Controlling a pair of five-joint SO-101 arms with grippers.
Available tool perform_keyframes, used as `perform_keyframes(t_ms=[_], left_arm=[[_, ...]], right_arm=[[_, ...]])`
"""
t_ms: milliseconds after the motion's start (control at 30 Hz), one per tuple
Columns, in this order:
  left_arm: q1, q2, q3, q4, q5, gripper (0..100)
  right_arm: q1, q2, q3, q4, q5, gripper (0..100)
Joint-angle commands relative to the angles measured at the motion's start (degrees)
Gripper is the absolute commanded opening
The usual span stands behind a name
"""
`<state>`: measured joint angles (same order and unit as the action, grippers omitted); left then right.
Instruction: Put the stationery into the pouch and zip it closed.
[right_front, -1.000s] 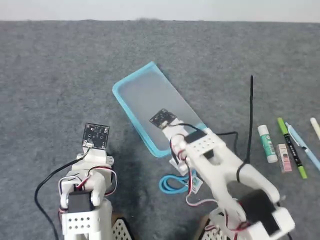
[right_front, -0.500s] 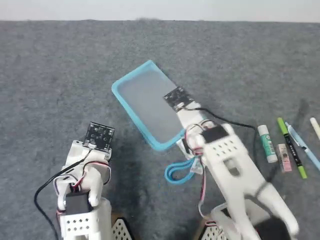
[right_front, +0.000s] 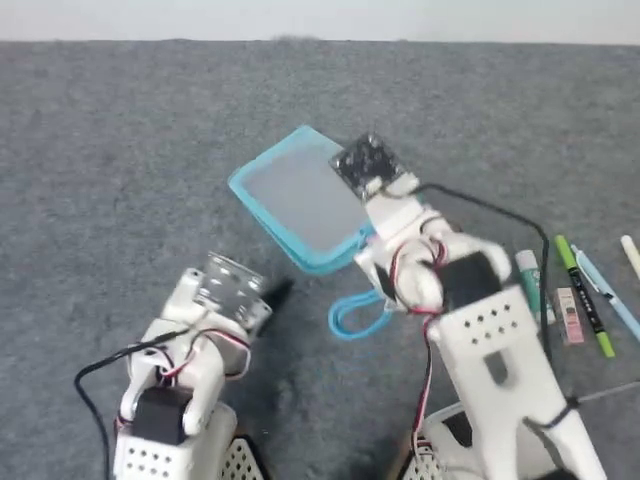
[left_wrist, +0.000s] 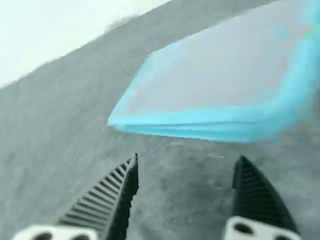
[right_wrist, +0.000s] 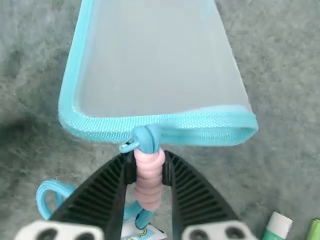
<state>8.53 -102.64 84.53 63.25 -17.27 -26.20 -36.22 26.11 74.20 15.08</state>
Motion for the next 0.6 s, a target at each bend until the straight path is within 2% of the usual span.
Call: perform_keyframes(t_ms=[0,100,300,567], left_arm=[[4.66,0.7,-6.9,2.81,-5.27,33],[4.66,0.7,-8.31,1.14,-8.97,33],[1.85,0.79,0.04,-9.76,-15.12,33],[1.49,0.7,9.63,-21.27,-15.21,29]], right_arm=[[0.31,5.93,-12.84,5.05,0.79,0.6],[-1.71,10.51,-17.76,9.01,0.7,0.6],[-8.84,10.42,-21.45,14.29,0.7,0.6],[-13.14,10.42,-20.75,15.96,1.14,0.6]])
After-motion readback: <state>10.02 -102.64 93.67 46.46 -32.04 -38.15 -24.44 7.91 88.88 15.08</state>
